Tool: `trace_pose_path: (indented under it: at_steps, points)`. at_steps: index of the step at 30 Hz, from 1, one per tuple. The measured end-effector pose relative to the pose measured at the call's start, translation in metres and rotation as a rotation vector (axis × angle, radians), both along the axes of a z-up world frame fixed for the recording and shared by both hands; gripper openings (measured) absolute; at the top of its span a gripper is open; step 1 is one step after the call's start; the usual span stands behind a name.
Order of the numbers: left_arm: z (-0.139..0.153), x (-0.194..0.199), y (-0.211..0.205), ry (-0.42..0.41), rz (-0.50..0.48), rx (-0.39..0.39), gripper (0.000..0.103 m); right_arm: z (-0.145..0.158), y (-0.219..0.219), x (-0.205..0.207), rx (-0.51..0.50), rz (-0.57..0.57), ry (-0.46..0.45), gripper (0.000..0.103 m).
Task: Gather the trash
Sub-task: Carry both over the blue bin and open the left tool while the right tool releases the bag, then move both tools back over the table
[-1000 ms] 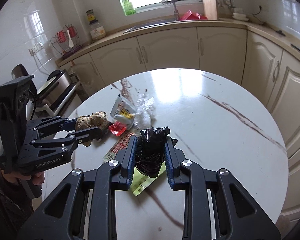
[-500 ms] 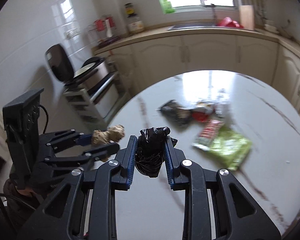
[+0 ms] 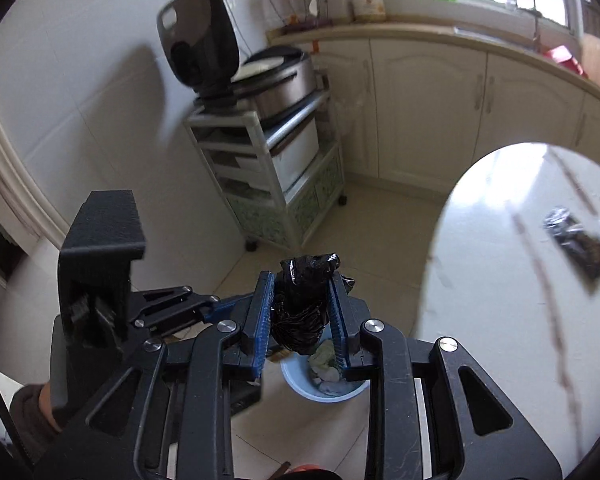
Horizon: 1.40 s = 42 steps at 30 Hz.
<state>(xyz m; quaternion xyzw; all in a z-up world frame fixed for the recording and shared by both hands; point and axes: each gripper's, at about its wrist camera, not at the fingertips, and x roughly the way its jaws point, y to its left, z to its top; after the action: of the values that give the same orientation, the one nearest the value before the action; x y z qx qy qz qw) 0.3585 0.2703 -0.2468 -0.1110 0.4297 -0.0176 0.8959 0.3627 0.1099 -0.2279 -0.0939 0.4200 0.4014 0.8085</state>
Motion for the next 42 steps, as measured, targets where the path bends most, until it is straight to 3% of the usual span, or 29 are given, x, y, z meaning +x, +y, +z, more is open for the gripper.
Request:
trace_pose_path:
  at_steps: [6, 10, 15, 17, 19, 25, 30, 36, 42]
  points:
    - [-0.015, -0.001, 0.026, 0.049, 0.053, -0.02, 0.032, -0.033, 0.03, 0.013, -0.049, -0.004, 0.039, 0.025]
    - [-0.011, -0.007, 0.033, 0.064, 0.09, 0.018, 0.046, -0.045, 0.036, 0.018, -0.056, 0.002, 0.06, 0.026]
    - [0.0, -0.007, 0.024, 0.062, 0.11, 0.021, 0.05, -0.051, 0.037, 0.025, -0.031, -0.013, 0.079, 0.029]
    - [0.003, -0.006, 0.02, 0.057, 0.115, 0.026, 0.052, -0.05, 0.035, 0.027, -0.016, -0.033, 0.083, 0.033]
    - [0.006, -0.001, 0.018, 0.049, 0.118, 0.031, 0.054, -0.047, 0.032, 0.027, 0.002, -0.049, 0.076, 0.05]
    - [0.028, -0.005, 0.001, 0.009, 0.122, 0.054, 0.059, -0.028, 0.019, 0.02, 0.05, -0.057, 0.056, 0.058]
    - [0.054, -0.018, -0.019, -0.044, 0.115, 0.074, 0.067, 0.005, -0.009, 0.014, 0.112, -0.089, 0.007, 0.064]
    - [0.094, -0.019, -0.067, -0.128, 0.05, 0.11, 0.076, 0.048, -0.073, 0.018, 0.153, -0.159, -0.095, 0.071]
    - [0.119, 0.01, -0.134, -0.176, -0.052, 0.133, 0.085, 0.069, -0.172, 0.058, 0.041, -0.334, -0.191, 0.076]
